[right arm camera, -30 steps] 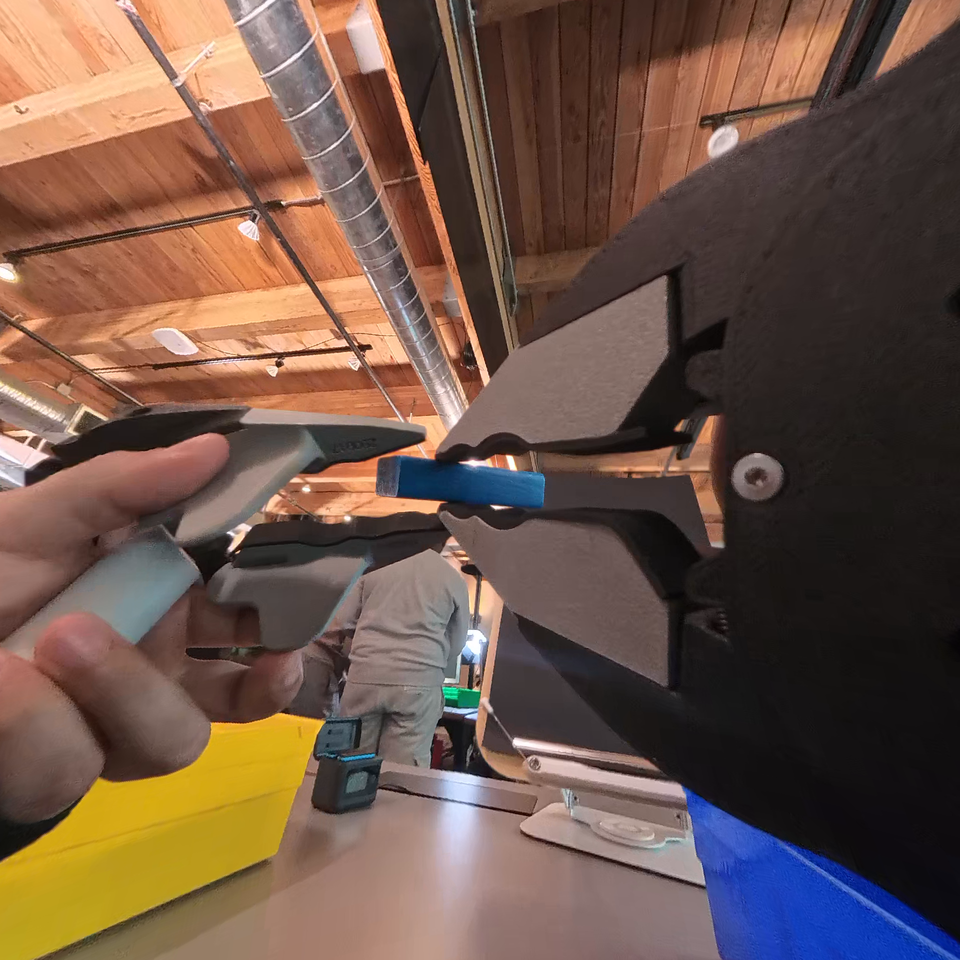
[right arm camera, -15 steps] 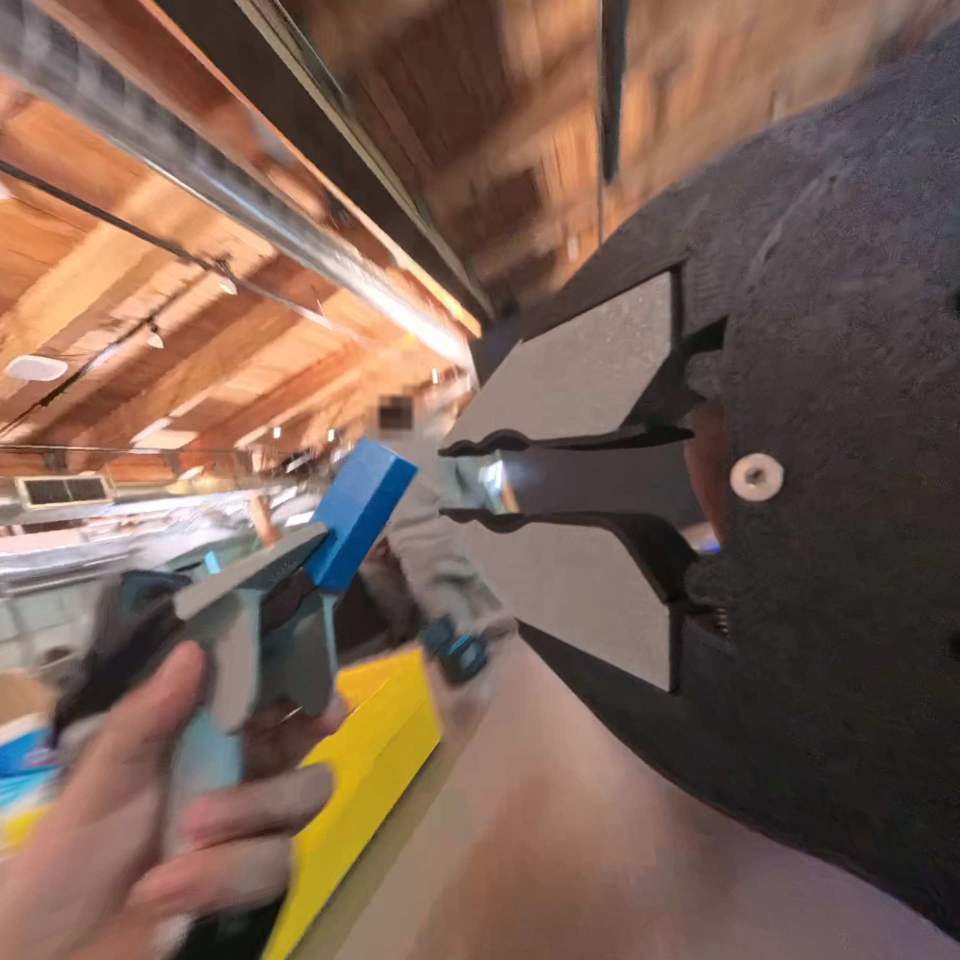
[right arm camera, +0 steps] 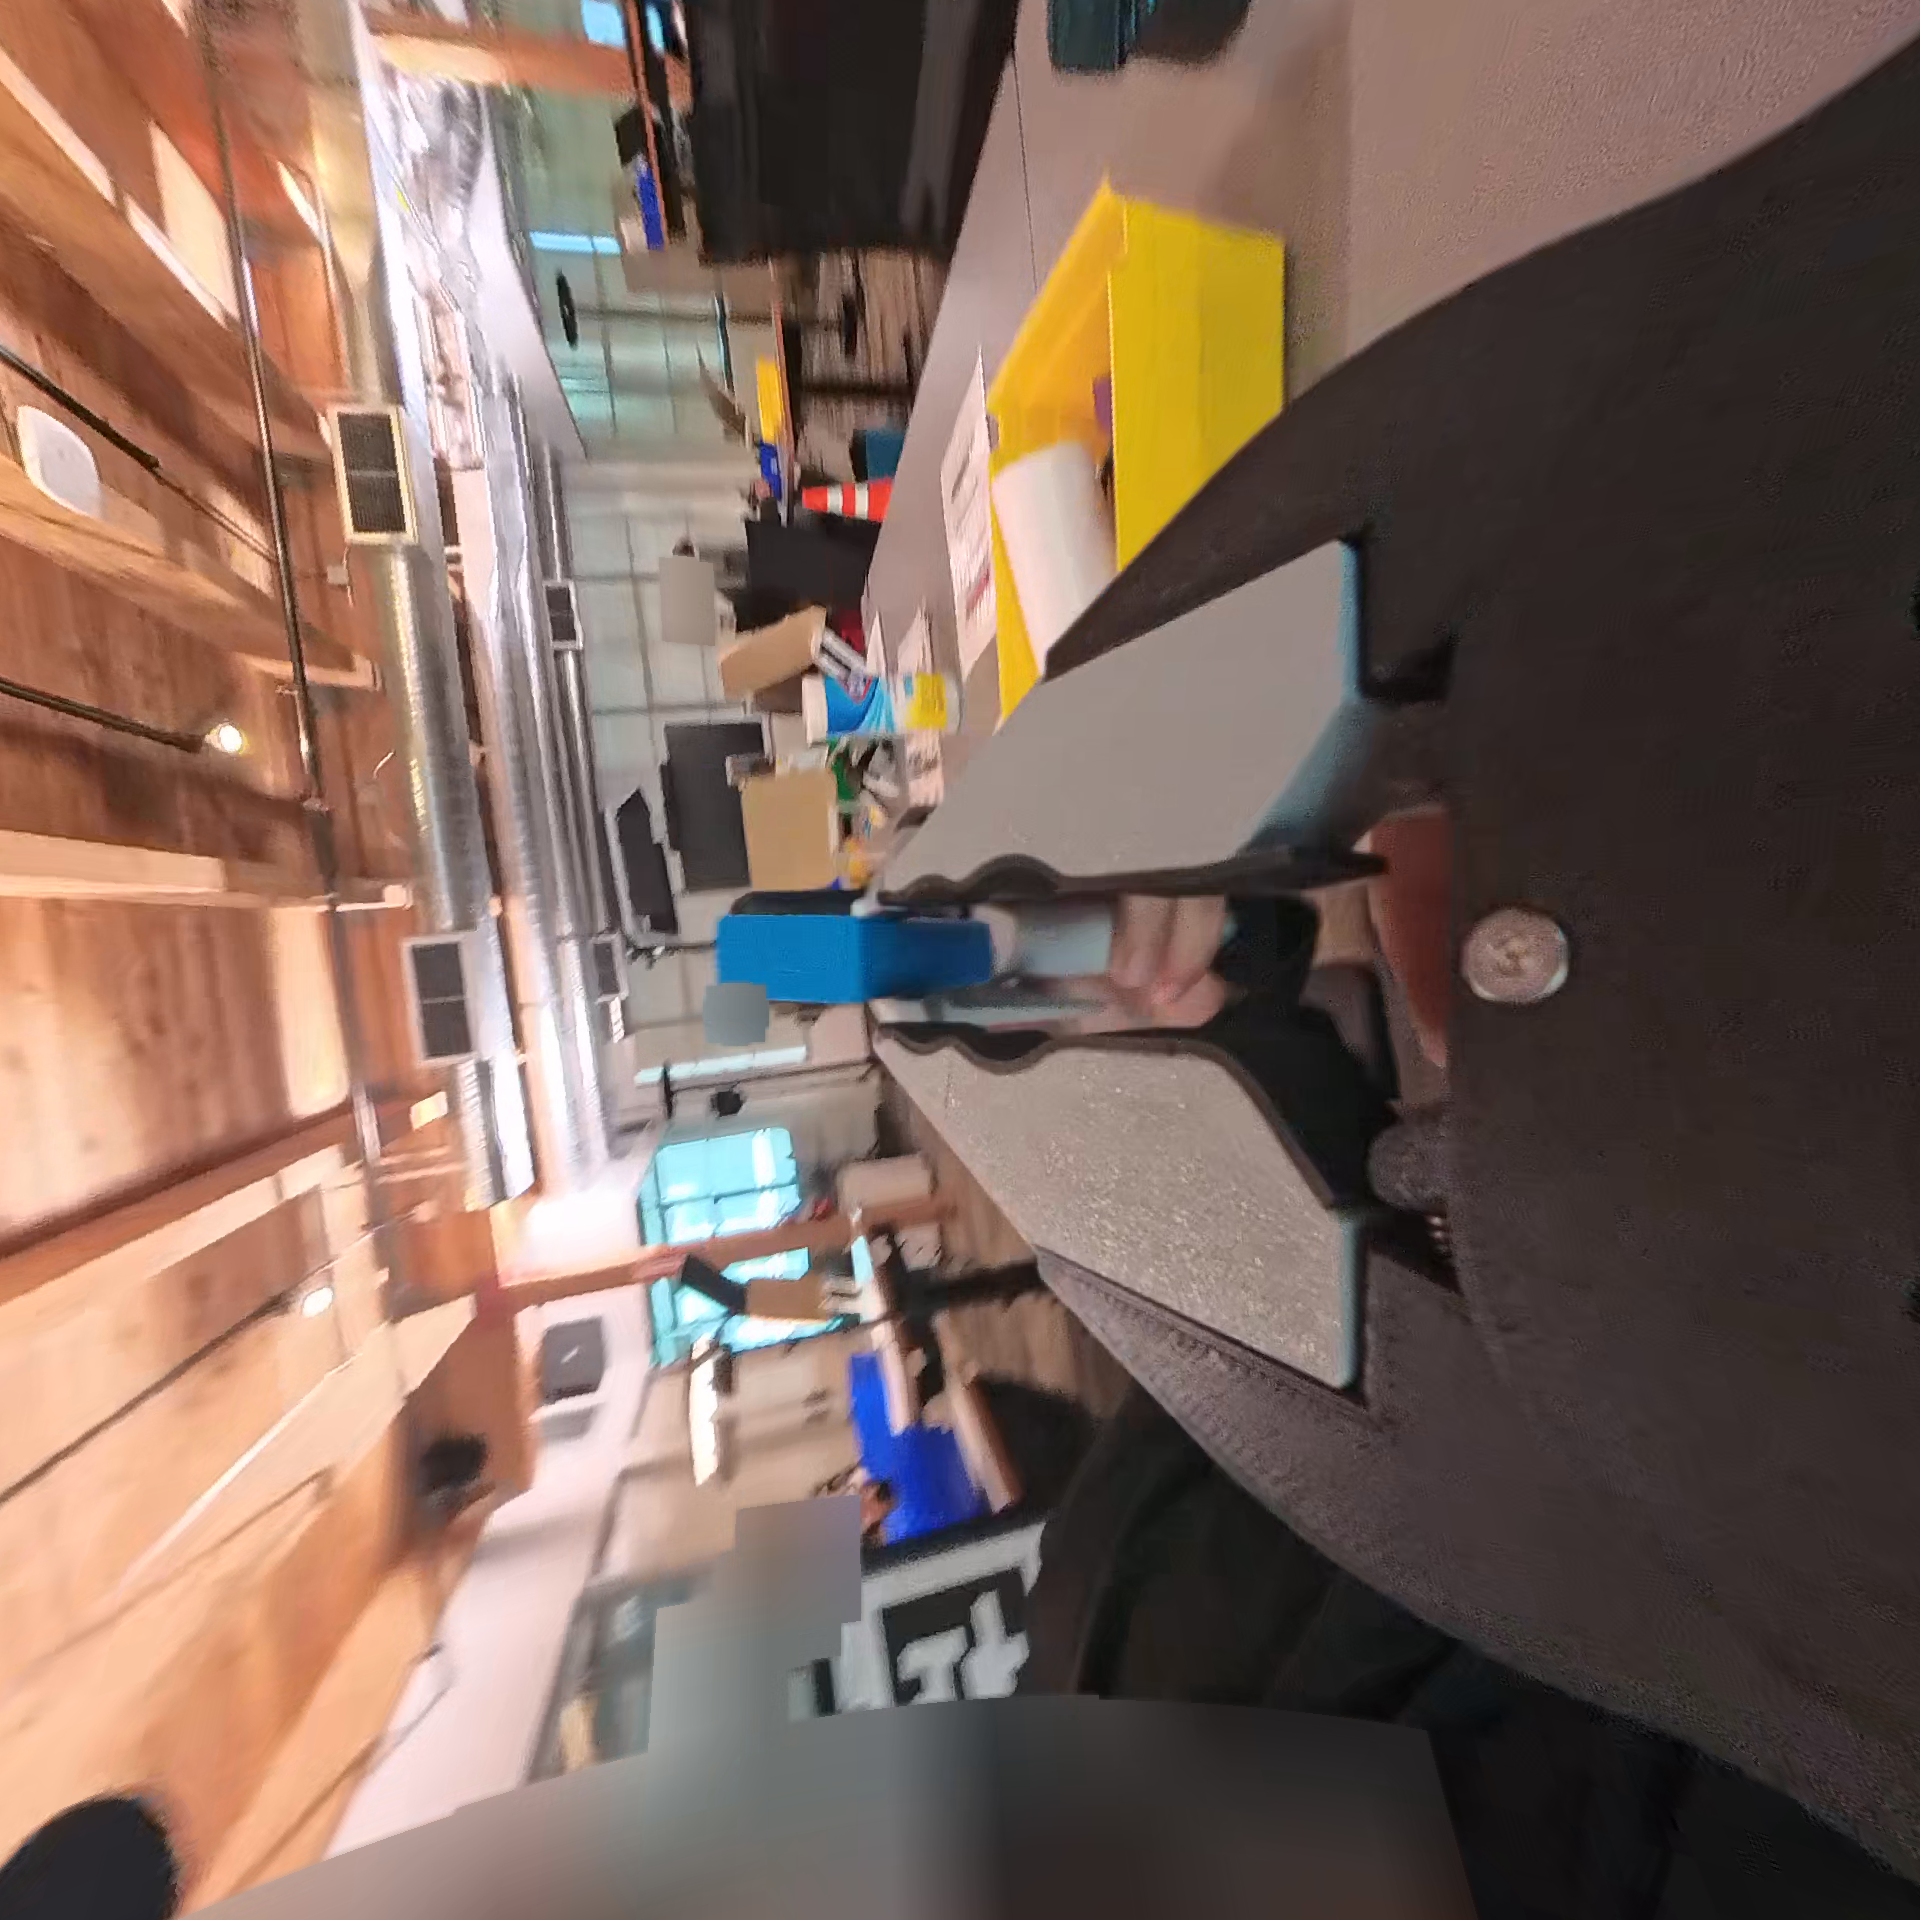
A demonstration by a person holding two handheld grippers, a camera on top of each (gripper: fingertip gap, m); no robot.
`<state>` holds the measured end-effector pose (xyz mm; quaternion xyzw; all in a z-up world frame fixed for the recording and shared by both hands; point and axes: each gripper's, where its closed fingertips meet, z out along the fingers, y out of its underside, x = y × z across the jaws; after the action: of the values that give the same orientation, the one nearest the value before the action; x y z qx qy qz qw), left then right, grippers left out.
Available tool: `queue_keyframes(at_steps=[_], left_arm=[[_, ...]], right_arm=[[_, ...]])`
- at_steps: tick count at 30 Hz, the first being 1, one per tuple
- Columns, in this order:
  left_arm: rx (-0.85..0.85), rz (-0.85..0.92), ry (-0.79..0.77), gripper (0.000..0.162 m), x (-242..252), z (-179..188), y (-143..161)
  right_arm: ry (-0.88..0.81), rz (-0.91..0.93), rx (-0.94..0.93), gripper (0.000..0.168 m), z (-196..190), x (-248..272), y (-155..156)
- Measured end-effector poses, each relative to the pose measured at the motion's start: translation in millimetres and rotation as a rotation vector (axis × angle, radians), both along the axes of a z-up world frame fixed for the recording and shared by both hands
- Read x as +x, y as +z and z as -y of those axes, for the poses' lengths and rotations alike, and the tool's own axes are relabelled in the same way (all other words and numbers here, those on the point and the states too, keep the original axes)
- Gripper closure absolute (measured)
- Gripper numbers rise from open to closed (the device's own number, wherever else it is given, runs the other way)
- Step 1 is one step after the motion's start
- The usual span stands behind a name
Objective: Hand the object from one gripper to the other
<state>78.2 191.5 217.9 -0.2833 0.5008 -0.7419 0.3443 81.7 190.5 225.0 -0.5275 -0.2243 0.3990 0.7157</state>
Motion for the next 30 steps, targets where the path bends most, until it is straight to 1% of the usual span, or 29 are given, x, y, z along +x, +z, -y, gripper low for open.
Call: queue_keyframes(at_steps=[1, 2, 3, 5, 7, 9, 12, 14, 16, 17, 19, 21, 23, 27, 30], left_arm=[[0.018, -0.01, 0.013, 0.148, 4, 2, -4], [0.029, -0.016, 0.029, 0.148, 7, 3, -7], [0.036, -0.022, 0.057, 0.148, 11, 2, -10], [0.058, -0.067, 0.113, 0.147, 19, -2, -18], [0.092, -0.156, 0.164, 0.142, 28, -8, -32], [0.156, -0.202, 0.223, 0.142, 33, -16, -43], [0.263, -0.249, 0.27, 0.131, 32, -20, -53], [0.367, -0.256, 0.318, 0.13, 31, -22, -58], [0.503, -0.233, 0.352, 0.13, 27, -18, -63], [0.587, -0.231, 0.371, 0.129, 26, -16, -68], [0.791, -0.216, 0.497, 0.129, 26, -25, -75], [1.003, -0.16, 0.645, 0.122, 27, -37, -78], [1.151, -0.089, 0.723, 0.12, 28, -40, -79], [1.292, -0.001, 0.758, 0.116, 34, -39, -85], [1.358, 0.056, 0.814, 0.115, 35, -43, -84]], right_arm=[[0.027, -0.047, -0.02, 0.151, -1, 0, 2], [0.033, -0.076, -0.033, 0.155, -3, 2, 4], [0.023, -0.084, -0.033, 0.155, -5, 4, 4], [-0.027, -0.036, -0.023, 0.156, -10, 10, 1], [-0.108, 0.032, -0.013, 0.156, -15, 16, -2], [-0.223, 0.133, 0.029, 0.156, -18, 21, -5], [-0.398, 0.41, 0.066, 0.155, -22, 27, -20], [-0.448, 0.563, 0.03, 0.156, -22, 30, -35], [-0.455, 0.612, -0.038, 0.156, -22, 34, -45], [-0.448, 0.603, -0.06, 0.156, -21, 36, -47], [-0.395, 0.562, -0.1, 0.156, -19, 37, -49], [-0.339, 0.519, -0.138, 0.156, -19, 38, -53], [-0.29, 0.452, -0.162, 0.156, -20, 38, -52], [-0.112, 0.245, -0.22, 0.156, -18, 35, -45], [-0.02, 0.166, -0.266, 0.156, -19, 36, -48]])
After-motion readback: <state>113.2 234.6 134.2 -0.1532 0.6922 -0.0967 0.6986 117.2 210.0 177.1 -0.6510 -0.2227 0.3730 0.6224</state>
